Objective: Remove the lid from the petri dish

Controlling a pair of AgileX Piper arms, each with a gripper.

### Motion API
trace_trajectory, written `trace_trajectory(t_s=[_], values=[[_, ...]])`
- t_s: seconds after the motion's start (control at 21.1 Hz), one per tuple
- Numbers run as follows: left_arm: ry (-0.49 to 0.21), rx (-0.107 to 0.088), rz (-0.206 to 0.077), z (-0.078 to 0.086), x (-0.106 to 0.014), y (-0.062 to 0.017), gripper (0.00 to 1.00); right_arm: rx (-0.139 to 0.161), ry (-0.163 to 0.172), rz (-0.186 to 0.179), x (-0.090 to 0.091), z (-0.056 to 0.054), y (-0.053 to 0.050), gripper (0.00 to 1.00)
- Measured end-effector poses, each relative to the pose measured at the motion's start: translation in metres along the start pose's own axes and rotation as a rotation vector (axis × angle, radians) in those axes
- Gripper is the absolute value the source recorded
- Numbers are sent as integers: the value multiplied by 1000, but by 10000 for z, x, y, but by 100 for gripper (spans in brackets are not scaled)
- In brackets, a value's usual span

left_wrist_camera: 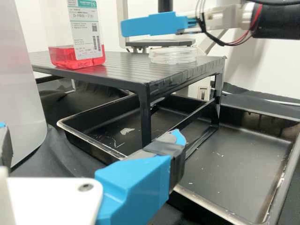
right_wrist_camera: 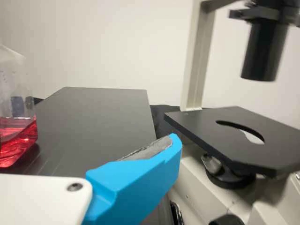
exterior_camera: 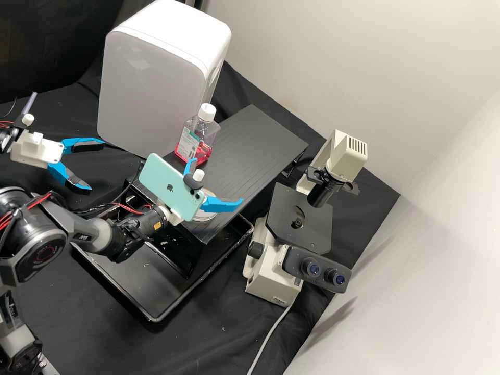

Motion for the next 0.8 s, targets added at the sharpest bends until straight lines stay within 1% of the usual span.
trace_trajectory(t_s=[0.09,0.14,0.19,0.28,0.33,0.38,0.43,0.62,0.76,0.8], values=[[0,0,0,0,0,0,100,38,-13,20,-128,32,66,100],[0,0,0,0,0,0,100,53,-9,32,-195,37,89,100],[0,0,0,0,0,0,100,57,2,53,-258,34,126,100],[0,0,0,0,0,0,100,63,36,75,-367,5,151,100],[0,0,0,0,0,0,100,54,50,70,-424,4,133,100],[0,0,0,0,0,0,100,54,54,74,-462,10,127,100],[0,0,0,0,0,0,100,48,59,66,-500,14,109,100],[0,0,0,0,0,0,100,46,23,42,-601,103,53,100],[0,0,0,0,0,0,100,47,5,26,-630,151,5,100],[0,0,0,0,0,0,100,40,4,22,-631,166,-15,100]])
